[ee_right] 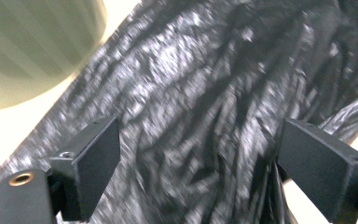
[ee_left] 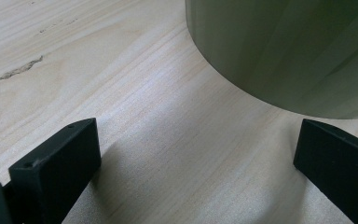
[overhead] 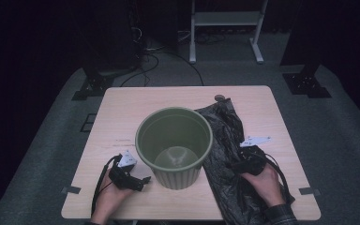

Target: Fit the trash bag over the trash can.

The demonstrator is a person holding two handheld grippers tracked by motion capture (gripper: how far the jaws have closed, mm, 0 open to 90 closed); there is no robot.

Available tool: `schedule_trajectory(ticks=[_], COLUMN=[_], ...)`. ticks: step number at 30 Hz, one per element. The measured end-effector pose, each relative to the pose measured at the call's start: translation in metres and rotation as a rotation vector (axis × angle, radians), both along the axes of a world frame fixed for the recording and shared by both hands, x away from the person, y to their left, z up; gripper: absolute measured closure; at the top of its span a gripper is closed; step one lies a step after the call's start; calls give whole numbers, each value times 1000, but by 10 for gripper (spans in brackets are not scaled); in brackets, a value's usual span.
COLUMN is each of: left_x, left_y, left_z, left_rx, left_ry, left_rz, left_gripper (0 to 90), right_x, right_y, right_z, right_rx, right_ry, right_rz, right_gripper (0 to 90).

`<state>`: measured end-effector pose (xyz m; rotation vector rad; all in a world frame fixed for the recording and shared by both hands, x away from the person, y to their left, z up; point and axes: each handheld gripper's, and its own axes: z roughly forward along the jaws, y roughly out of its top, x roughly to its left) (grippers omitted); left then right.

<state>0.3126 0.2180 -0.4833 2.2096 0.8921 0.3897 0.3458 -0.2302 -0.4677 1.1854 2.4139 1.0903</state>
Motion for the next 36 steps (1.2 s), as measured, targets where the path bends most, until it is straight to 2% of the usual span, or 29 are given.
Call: schedule_trajectory(ticks=[5,8,10,14,18,22,24,30,36], left_x=[0,0,0,0,0,0,0,0,0], left_y=[0,0,0,0,0,0,0,0,0], left_z=[0,0,0,0,0,0,0,0,0], left_rx=[0,0,0,1,0,0,0,0,0], left_ry=[0,0,0,0,0,0,0,0,0], left_rz=[-1,-3,-3,-3,-3,-3,-3,-3,-3], left_gripper=[0,0,0,0,0,0,0,0,0], right_x=[5,5,2,-2,-3,-2,-1,2,3], right_y=[11,12,10,-12,-36,-47,-50,-45,-21], right_z=[-3,-5,-4,2,2,-1,-3,-10,-11], right_rx=[-6,-29,-46,-19,-22,-50,-42,-15,-2], right_ry=[-3,-2,-21,-27,-28,-18,-2,40,41], right_rz=[-22,-37,-57,-127,-196,-233,-243,-204,-142], right_gripper=[98,98,98,97,97,97,97,96,97])
